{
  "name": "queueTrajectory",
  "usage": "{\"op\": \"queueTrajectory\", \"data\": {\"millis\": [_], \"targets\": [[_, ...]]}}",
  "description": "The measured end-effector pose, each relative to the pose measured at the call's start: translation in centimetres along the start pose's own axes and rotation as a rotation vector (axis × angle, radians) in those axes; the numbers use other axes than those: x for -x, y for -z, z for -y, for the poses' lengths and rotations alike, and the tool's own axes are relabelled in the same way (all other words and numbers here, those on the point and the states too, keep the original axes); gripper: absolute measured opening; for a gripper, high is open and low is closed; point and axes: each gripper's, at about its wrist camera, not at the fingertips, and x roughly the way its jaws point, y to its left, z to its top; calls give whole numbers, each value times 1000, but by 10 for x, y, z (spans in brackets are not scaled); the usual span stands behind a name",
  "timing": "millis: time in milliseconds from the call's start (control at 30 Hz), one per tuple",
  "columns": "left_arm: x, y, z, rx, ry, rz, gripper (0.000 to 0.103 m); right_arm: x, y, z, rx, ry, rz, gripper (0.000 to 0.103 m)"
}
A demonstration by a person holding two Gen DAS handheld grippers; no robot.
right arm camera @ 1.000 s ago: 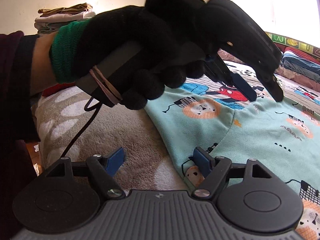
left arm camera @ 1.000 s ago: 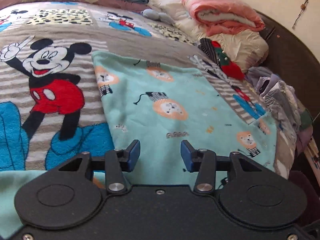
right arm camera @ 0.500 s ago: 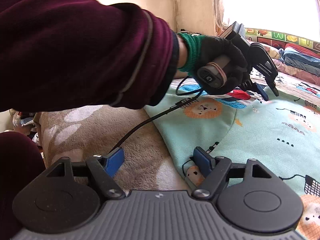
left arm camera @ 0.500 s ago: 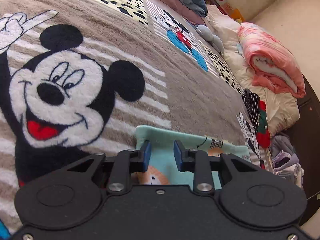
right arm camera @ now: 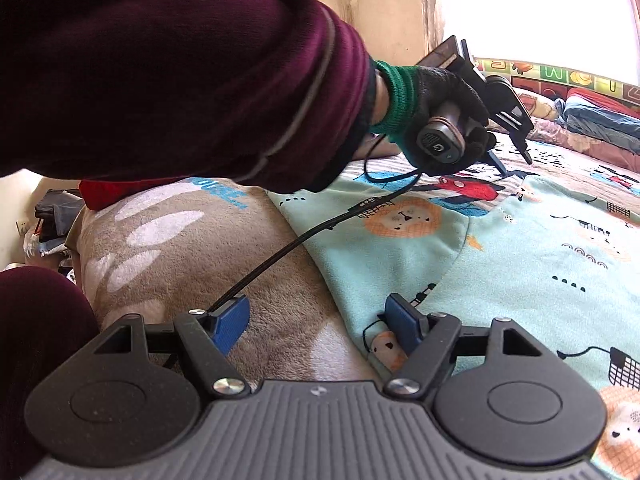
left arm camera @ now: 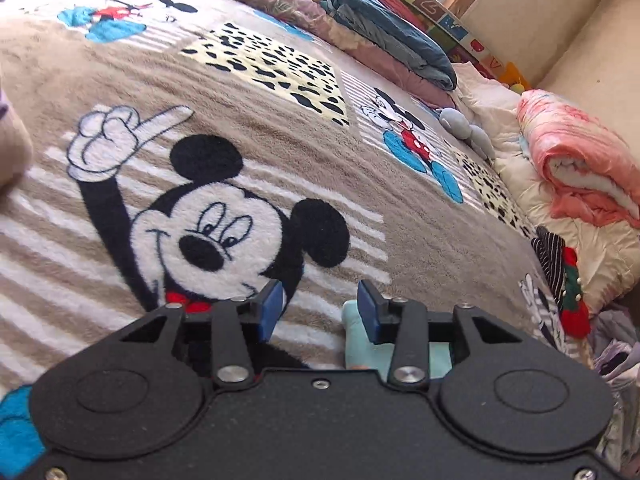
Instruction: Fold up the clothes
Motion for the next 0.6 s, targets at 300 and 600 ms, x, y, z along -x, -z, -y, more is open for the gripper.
{"op": "queueTrajectory", "data": {"millis": [300, 600], "targets": [[128, 69, 31, 64, -8, 73, 60, -2, -5, 3, -12, -13, -25, 79], [215, 164, 67, 96, 44, 180, 63, 34, -10, 7, -51, -100, -154, 92]]}}
